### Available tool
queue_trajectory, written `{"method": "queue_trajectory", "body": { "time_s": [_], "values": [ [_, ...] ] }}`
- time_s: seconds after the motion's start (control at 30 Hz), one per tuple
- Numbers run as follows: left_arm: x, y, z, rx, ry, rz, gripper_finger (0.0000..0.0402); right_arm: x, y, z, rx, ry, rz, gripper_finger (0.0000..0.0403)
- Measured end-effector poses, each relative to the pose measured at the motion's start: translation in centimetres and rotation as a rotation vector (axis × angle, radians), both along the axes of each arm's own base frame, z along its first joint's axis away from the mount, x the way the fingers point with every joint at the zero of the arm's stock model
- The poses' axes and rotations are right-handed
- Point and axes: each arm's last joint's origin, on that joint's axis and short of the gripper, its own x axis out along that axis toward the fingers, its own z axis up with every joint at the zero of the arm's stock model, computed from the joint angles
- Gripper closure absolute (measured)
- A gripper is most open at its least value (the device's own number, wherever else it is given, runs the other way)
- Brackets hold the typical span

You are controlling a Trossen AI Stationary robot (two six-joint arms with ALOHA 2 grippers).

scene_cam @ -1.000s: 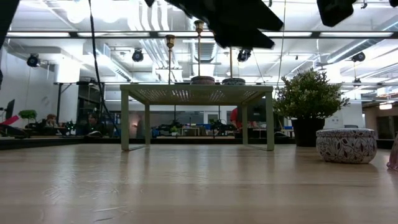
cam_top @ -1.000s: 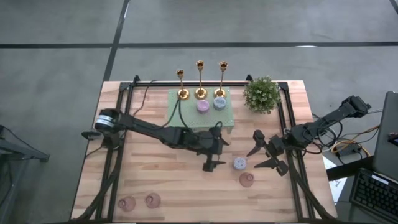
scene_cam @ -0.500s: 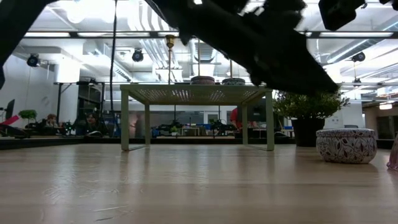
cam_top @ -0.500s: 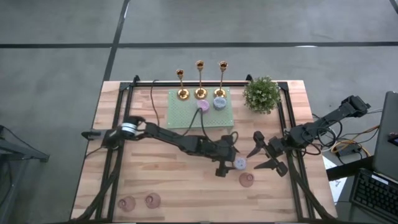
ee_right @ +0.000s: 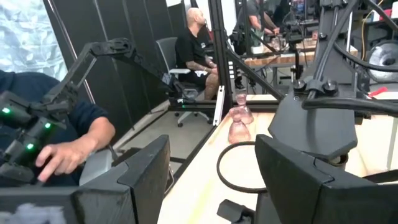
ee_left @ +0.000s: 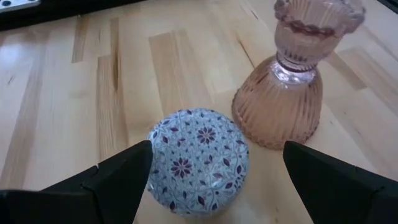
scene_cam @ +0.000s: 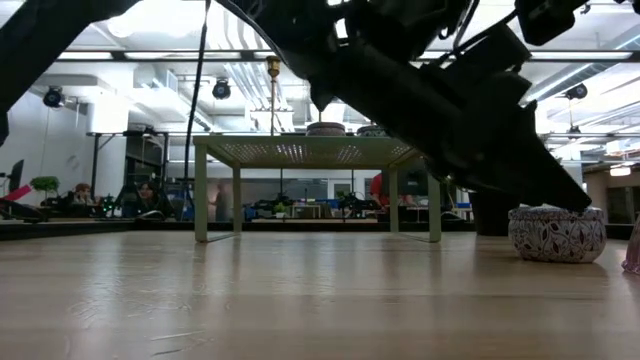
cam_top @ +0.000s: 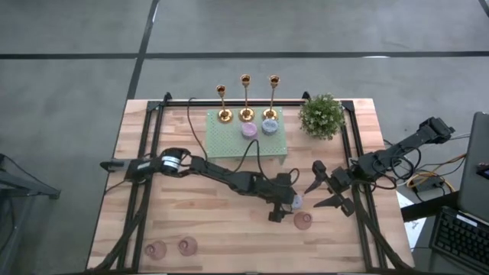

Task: Pick & Place candle stick holders
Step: Put the red scented candle on the shelf

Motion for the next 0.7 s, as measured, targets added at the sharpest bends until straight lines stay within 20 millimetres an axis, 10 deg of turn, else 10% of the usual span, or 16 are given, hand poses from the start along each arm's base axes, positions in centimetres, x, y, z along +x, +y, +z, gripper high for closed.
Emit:
{"method": "queue_trajectory", "body": {
  "time_s": [0.7],
  "values": [
    [0.5, 1.02, -0.98, -0.061, -0.007, 0.097, 0.0037, 0.0, 0.0, -0.08, -0.001, 0.004, -0.001, 0.0175]
  ]
}}
